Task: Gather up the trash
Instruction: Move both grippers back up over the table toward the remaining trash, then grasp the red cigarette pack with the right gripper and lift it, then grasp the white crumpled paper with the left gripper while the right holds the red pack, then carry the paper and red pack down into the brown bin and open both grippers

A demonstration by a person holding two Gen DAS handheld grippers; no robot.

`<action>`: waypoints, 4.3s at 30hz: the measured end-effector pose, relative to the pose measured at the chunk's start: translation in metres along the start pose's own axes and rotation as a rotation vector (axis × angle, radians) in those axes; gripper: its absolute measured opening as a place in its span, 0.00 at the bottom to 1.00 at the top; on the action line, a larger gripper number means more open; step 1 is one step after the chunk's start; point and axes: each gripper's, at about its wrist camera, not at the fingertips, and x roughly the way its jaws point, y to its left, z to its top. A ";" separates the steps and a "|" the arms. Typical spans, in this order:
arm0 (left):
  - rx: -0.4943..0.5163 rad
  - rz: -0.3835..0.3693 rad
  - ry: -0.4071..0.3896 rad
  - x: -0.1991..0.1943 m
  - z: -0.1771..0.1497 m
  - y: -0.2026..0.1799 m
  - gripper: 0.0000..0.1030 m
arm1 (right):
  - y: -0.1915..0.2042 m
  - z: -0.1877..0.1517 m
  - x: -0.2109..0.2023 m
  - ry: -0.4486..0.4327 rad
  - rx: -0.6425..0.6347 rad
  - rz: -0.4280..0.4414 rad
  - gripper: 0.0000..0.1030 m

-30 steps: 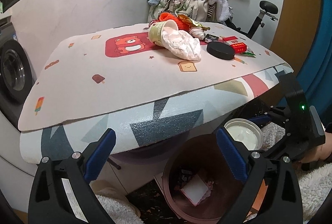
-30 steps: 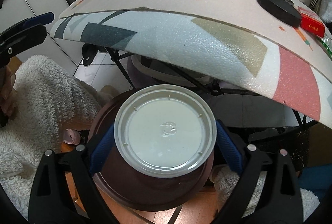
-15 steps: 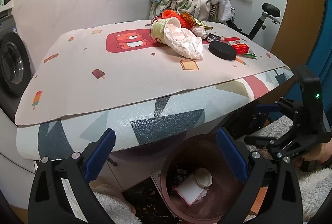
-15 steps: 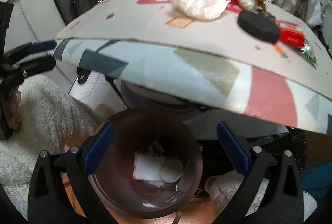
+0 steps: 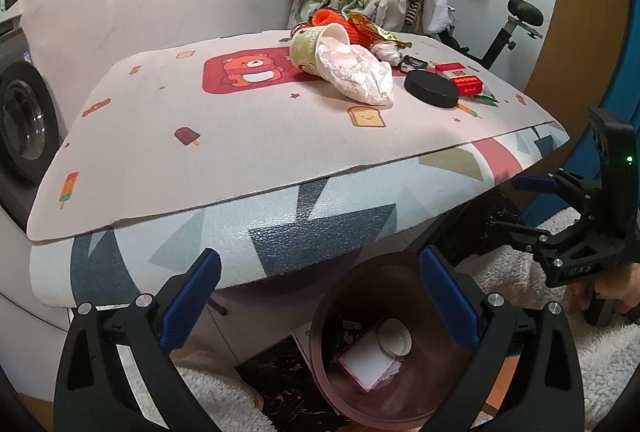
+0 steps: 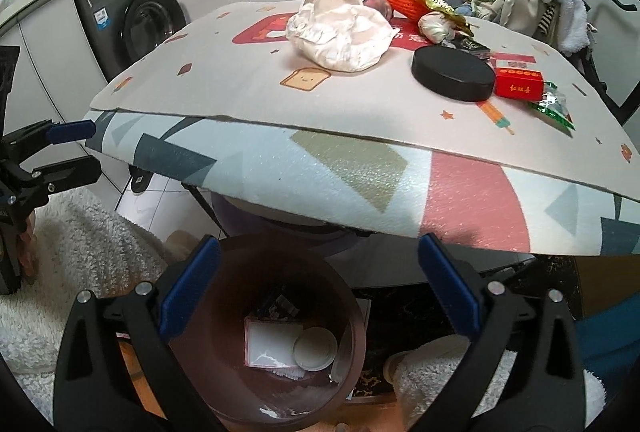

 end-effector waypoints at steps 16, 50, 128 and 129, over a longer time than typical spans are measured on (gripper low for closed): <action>-0.023 -0.048 -0.078 -0.008 0.066 0.020 0.95 | -0.060 0.047 -0.032 -0.142 0.143 -0.047 0.95; -0.195 -0.018 -0.005 0.083 0.151 0.051 0.74 | -0.204 0.173 0.106 0.134 0.319 -0.361 0.57; 0.422 -0.236 0.156 0.030 -0.009 -0.060 0.17 | -0.073 0.062 -0.065 -0.207 0.284 0.012 0.57; 0.428 -0.234 0.167 0.034 -0.010 -0.061 0.18 | -0.074 0.062 -0.064 -0.205 0.285 0.013 0.57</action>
